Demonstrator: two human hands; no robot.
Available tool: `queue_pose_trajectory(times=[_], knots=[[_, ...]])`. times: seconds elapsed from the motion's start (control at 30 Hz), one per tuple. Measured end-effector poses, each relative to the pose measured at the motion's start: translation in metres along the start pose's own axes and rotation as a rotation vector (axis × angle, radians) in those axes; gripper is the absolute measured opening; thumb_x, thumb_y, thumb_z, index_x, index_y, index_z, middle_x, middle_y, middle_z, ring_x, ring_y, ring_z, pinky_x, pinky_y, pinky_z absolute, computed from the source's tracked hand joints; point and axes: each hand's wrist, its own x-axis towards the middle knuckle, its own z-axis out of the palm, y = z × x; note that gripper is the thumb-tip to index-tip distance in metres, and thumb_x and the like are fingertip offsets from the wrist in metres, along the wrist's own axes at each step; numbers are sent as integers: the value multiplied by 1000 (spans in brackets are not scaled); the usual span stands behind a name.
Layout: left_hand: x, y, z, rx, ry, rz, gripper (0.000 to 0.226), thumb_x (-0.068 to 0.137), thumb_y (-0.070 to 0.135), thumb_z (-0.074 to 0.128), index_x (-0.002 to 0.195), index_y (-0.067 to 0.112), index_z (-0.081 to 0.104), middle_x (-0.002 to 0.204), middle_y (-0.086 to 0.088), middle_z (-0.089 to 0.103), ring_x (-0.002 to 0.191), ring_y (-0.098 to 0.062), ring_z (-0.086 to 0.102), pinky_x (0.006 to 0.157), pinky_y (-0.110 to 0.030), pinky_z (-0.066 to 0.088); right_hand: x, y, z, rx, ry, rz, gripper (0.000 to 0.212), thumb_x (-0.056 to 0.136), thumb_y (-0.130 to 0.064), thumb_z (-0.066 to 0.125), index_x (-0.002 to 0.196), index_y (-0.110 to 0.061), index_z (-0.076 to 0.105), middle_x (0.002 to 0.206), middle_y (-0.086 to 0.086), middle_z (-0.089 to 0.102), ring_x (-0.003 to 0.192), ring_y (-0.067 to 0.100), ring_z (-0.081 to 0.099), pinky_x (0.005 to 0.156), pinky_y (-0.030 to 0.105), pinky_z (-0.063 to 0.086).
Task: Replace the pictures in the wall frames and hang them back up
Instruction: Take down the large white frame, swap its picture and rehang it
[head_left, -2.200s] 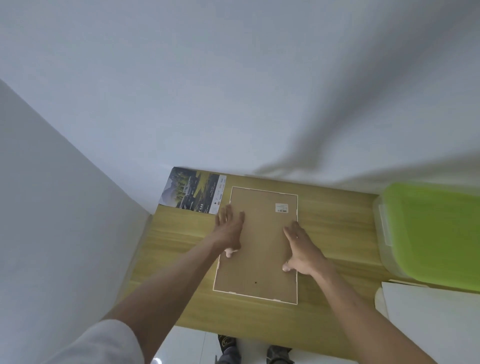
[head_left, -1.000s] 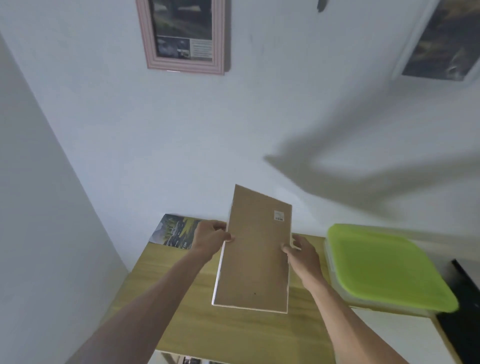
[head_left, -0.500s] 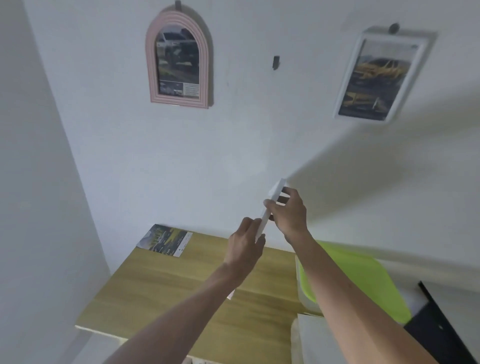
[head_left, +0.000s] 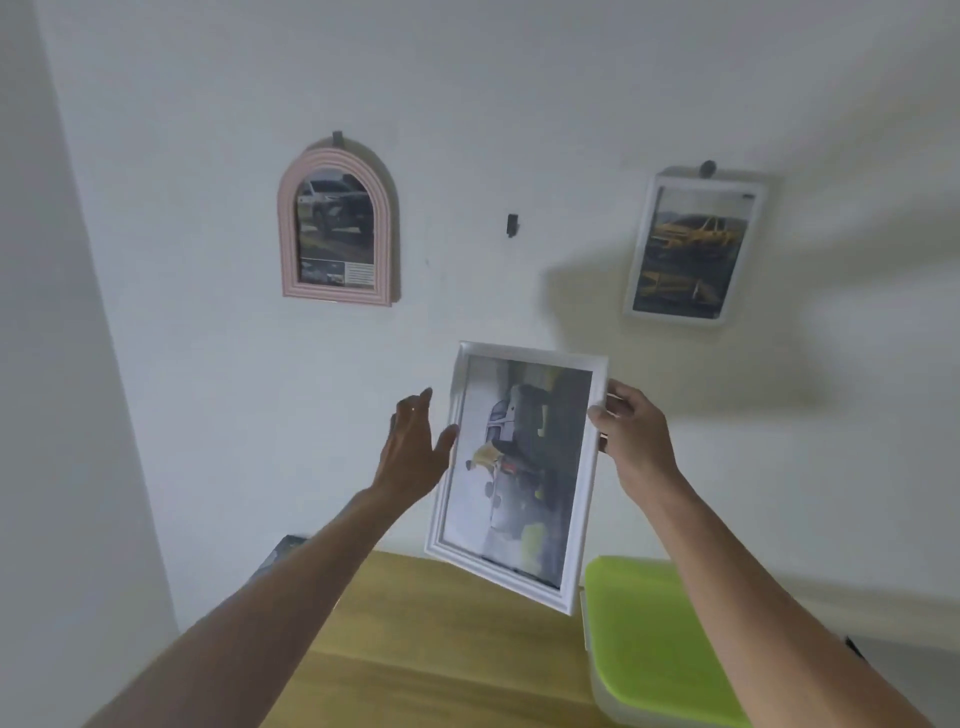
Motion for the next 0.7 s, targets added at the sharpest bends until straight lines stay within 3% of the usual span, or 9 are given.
queue_pose_trajectory(times=[0.13, 0.23, 0.37, 0.43, 0.53, 0.7], knots=[[58, -1, -29, -207, -113, -35, 50, 96, 37, 57, 142, 20, 46, 130, 2, 56, 106, -19, 64, 94, -33, 48, 33, -20, 9, 11, -13, -49, 36, 90, -11, 65, 122, -27, 65, 114, -3, 70, 106, 25, 67, 87, 45, 58], [95, 4, -44, -449, -87, -26, 29, 95, 29, 61, 123, 24, 65, 105, 6, 71, 90, -13, 68, 86, -36, 54, 57, -33, 23, 16, -17, -94, 30, 92, -12, 64, 115, -30, 65, 116, -3, 68, 106, 24, 65, 84, 40, 57], [136, 6, -58, -596, -50, -103, 22, 90, 14, 67, 112, 17, 67, 92, -11, 71, 87, -26, 67, 78, -39, 58, 86, -53, 38, -31, 10, -183, 30, 93, -12, 62, 119, -29, 64, 114, -4, 68, 105, 17, 64, 88, 35, 54], [156, 6, -61, -606, -90, -90, 21, 90, 11, 66, 110, 19, 66, 95, -16, 70, 87, -26, 66, 80, -41, 58, 101, -61, 46, -90, 27, -244, 32, 95, -10, 58, 124, -23, 62, 110, -3, 66, 97, 10, 63, 76, 21, 49], [183, 7, -59, -567, -108, -74, 23, 93, 12, 61, 115, 16, 60, 94, -13, 67, 84, -23, 62, 77, -39, 55, 124, -71, 58, -202, 49, -304, 32, 97, -11, 55, 127, -20, 60, 110, -1, 65, 96, 12, 62, 66, 16, 42], [216, 8, -50, -507, -61, -57, 21, 94, 13, 57, 115, 17, 55, 94, -3, 63, 82, -17, 59, 71, -31, 50, 157, -76, 74, -265, 114, -350, 42, 97, -12, 56, 137, -26, 50, 112, -2, 62, 98, 17, 62, 70, 19, 44]])
